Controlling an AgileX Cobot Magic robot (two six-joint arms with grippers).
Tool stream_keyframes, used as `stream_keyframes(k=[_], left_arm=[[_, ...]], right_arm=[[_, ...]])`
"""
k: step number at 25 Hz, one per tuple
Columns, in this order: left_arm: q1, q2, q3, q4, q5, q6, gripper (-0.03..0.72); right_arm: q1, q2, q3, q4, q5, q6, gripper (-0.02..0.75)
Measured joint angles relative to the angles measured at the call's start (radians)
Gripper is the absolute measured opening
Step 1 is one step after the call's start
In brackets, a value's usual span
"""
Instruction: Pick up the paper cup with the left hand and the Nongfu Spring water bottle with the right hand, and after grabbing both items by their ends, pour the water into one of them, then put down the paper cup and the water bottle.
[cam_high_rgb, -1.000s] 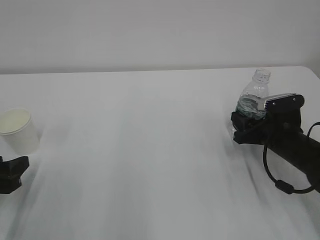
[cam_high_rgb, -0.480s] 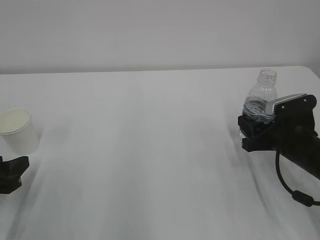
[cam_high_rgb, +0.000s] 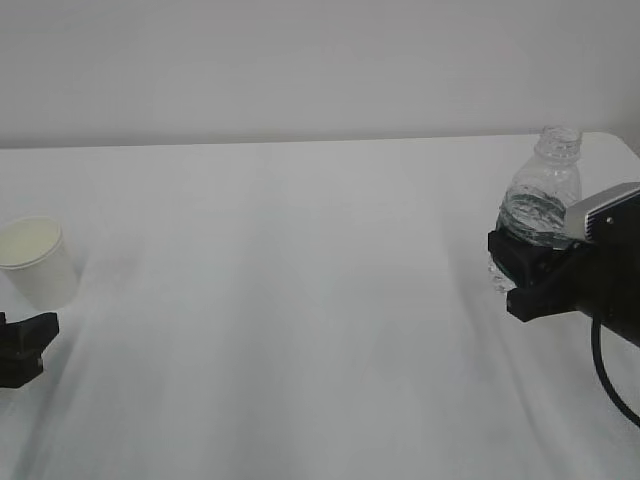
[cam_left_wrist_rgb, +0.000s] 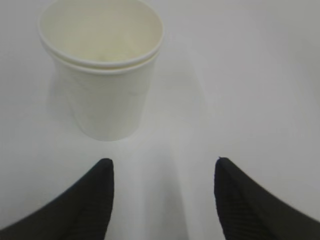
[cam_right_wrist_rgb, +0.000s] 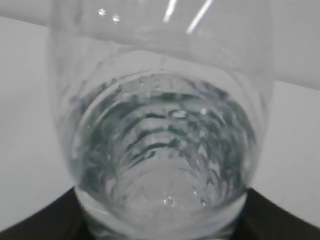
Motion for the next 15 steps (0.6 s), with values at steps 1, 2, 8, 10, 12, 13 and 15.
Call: stream_keyframes(k=[1,2,8,10,12,13,15], left_arm=[[0.0,0.0,0.0,0.002,0.0,0.0,0.452],[0.0,0.0,0.0,0.004,0.0,0.0,0.452],[0.0,0.0,0.0,0.031,0.0,0.0,0.452],[0.0,0.0,0.0,0.035,0.0,0.0,0.452],[0.0,0.0,0.0,0.035,0.0,0.0,0.452],[0.0,0.0,0.0,0.035,0.0,0.0,0.452],[0.0,0.0,0.0,0.035,0.0,0.0,0.452]], right_arm=[[0.0,-0.024,0.012,-0.006,0.0,-0.002,0.393],[0.0,-0.043,0.022,-0.007,0.0,-0.002,0.393],[0.0,-0.139,0.084,-0.014,0.0,-0.002,0.393],[0.0,-0.154,0.097,-0.014,0.0,-0.002,0.393],[0.0,-0.166,0.107,-0.015,0.0,-0.002,0.393],[0.0,-0.168,0.109,-0.015,0.0,-0.002,0.393],[0.0,-0.179,0.111,-0.019,0.0,0.003,0.393]])
